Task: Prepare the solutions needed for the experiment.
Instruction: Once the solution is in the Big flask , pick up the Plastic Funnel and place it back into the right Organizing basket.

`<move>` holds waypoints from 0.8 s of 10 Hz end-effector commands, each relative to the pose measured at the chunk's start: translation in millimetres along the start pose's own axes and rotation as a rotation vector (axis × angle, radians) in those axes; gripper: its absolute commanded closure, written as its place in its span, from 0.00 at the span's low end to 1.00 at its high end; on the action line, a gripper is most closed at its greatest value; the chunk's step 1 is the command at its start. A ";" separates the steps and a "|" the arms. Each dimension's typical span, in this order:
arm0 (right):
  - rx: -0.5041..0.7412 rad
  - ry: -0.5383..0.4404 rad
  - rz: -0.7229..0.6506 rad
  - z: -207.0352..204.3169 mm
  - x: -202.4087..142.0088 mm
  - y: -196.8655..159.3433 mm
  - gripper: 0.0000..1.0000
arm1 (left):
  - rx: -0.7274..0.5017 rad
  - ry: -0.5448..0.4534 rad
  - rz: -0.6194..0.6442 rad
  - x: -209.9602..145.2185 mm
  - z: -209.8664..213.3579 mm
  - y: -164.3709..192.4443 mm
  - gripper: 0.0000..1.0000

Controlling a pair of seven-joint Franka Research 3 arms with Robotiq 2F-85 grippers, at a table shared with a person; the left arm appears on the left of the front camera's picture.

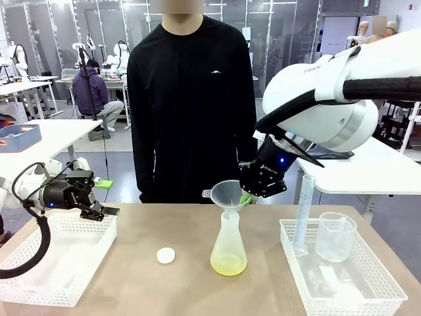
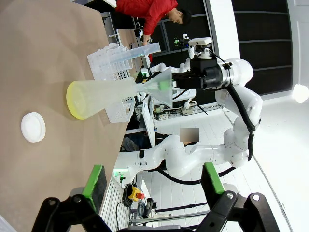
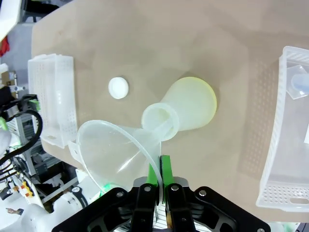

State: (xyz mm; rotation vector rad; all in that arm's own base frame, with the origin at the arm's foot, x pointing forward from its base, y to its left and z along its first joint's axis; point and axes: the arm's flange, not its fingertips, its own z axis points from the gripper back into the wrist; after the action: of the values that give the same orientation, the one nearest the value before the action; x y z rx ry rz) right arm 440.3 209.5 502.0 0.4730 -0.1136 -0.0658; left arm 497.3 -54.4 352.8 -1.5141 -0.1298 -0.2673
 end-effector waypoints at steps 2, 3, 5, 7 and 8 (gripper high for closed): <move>0.135 -0.015 0.034 23.4 -10.8 13.4 1.00 | 0.002 0.001 -0.001 0.5 -0.3 -1.5 0.00; 0.139 -0.025 0.038 33.3 -17.1 16.2 1.00 | 0.002 0.001 -0.001 0.5 -0.3 -1.5 0.00; 0.138 -0.059 0.049 60.9 -34.3 22.9 1.00 | 0.002 0.001 -0.001 0.5 -0.3 -1.5 0.00; 0.137 -0.114 0.076 84.5 -46.0 26.9 1.00 | 0.002 0.001 -0.001 0.5 -0.3 -1.5 0.00; 0.145 -0.123 0.082 92.0 -48.1 26.4 1.00 | 0.002 0.001 -0.001 0.5 -0.3 -1.5 0.00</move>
State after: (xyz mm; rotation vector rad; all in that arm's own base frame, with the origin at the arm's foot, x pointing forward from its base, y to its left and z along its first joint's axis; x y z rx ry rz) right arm 386.1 203.5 595.2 0.6053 -0.2492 -0.0207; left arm 497.3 -54.4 352.7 -1.5141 -0.1297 -0.2672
